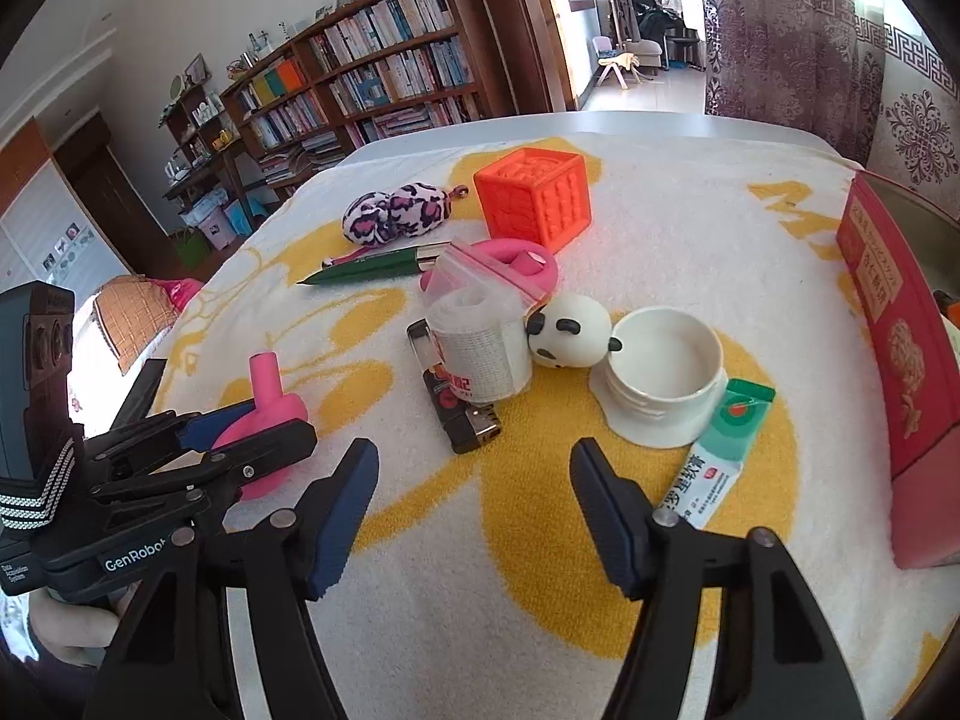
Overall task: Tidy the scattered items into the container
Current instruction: 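Grasp the black lighter with the right gripper while the left holds the pink knot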
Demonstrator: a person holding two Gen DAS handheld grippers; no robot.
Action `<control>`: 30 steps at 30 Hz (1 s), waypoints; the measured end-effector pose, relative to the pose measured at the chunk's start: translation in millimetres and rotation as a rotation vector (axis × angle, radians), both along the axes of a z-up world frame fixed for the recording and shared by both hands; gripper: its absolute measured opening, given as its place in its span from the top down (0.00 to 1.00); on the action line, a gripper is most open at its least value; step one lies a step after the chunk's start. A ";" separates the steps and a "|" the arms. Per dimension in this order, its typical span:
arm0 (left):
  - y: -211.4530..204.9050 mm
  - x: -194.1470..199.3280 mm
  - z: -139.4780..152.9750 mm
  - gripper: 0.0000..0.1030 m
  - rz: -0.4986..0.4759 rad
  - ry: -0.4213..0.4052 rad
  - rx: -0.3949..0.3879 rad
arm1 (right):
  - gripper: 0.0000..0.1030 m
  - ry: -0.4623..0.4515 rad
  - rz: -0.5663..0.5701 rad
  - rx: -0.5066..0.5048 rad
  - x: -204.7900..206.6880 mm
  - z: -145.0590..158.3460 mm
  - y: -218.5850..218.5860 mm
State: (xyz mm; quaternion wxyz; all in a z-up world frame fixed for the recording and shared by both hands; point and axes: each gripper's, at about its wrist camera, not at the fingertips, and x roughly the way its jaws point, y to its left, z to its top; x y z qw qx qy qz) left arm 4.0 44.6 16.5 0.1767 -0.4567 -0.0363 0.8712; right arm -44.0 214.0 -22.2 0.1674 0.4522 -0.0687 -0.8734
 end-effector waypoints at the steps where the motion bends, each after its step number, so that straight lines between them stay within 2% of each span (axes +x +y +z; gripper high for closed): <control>1: -0.7 -0.4 -0.5 0.56 0.000 -0.001 0.003 | 0.36 -0.008 0.001 0.002 -3.1 -2.0 -1.6; 3: -2.9 -1.5 -1.7 0.56 0.003 -0.006 0.011 | 0.44 -0.018 0.010 0.018 -8.1 -5.1 -6.1; 6: -6.6 -3.0 -3.8 0.56 0.008 -0.013 0.023 | 0.51 -0.025 0.026 0.047 -15.2 -8.9 -14.3; 13: -10.3 -4.8 -6.1 0.56 0.001 -0.026 0.053 | 0.51 0.000 0.045 0.153 -26.7 -13.2 -30.3; 16: -12.4 -6.0 -7.2 0.56 -0.001 -0.035 0.071 | 0.55 0.023 0.060 0.214 -26.1 -15.0 -38.1; 17: -13.4 -6.4 -7.4 0.56 0.001 -0.037 0.078 | 0.61 0.028 0.066 0.226 -25.1 -14.8 -39.3; 18: -14.2 -6.6 -7.5 0.56 0.002 -0.038 0.083 | 0.69 0.029 0.071 0.229 -23.8 -14.2 -39.5; 20: -14.7 -6.7 -7.6 0.56 0.003 -0.039 0.088 | 0.74 0.020 0.088 0.211 -19.7 -12.8 -38.4; 26: -15.2 -6.4 -6.9 0.56 0.006 -0.037 0.089 | 0.74 0.017 0.125 0.192 1.5 -8.5 -42.8; 30: -15.0 -5.4 -4.9 0.56 0.010 -0.030 0.081 | 0.74 0.036 0.107 0.150 11.4 2.0 -37.6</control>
